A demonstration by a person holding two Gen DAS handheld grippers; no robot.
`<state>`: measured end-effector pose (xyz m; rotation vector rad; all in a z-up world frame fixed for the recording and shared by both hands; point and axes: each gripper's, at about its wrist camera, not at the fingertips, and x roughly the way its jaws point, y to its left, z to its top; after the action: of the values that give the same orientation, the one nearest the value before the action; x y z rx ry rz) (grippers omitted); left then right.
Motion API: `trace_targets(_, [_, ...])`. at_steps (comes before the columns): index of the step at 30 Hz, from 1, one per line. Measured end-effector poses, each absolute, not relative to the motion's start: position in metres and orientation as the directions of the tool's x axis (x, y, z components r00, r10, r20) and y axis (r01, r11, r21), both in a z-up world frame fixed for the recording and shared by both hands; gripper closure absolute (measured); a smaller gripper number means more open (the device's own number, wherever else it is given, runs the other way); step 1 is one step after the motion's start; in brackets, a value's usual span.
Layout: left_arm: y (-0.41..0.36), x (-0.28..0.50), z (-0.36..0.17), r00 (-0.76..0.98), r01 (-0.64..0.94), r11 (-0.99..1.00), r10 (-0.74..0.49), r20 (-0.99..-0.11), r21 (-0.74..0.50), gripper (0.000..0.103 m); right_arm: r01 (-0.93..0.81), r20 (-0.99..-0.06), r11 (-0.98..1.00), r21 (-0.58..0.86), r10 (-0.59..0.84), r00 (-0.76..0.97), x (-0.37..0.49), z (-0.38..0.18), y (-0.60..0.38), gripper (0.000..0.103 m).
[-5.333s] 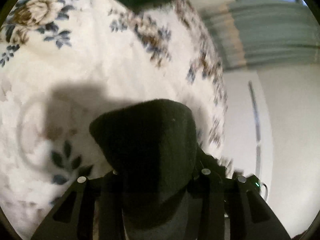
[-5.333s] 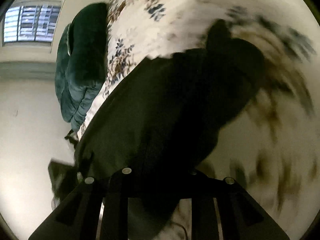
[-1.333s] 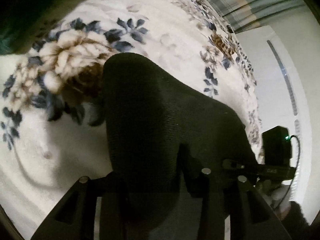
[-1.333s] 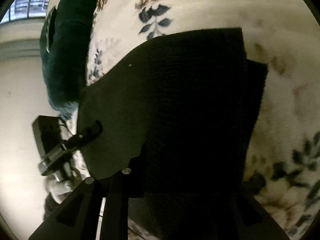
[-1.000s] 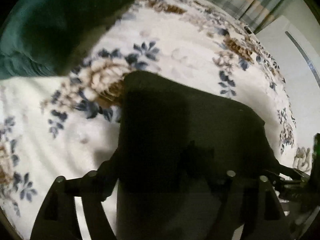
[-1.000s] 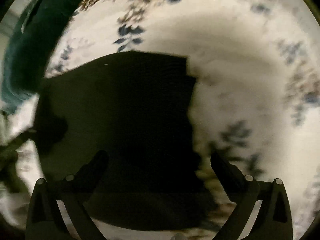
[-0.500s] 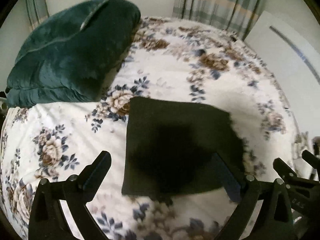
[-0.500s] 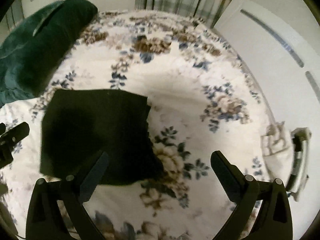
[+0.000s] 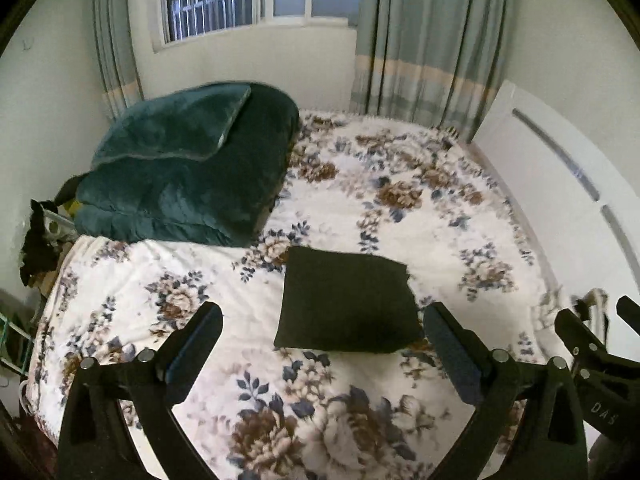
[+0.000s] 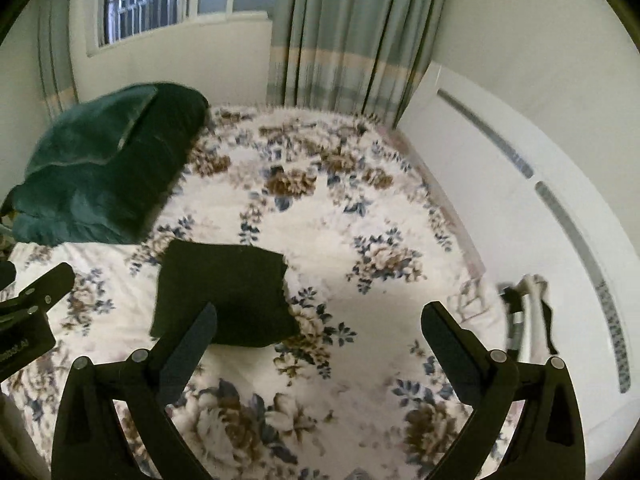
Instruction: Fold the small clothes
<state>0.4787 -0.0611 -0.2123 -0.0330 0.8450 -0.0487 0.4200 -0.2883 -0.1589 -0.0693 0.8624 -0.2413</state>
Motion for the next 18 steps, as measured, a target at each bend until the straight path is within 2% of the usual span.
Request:
trace_targets(9, [-0.065,0.391,-0.127,0.732,0.045,0.999,-0.05,-0.68,-0.026,0.0,0.181,-0.655,0.974,-0.134,-0.224,0.722,0.309,-0.042,-0.279,0.0])
trace_targets(18, [-0.064,0.334,-0.085,0.766,0.025,0.999,-0.038,-0.642,-0.028,0.0,0.168,-0.607,0.978,-0.125,-0.21,0.766,0.229,0.018,-0.279,0.0])
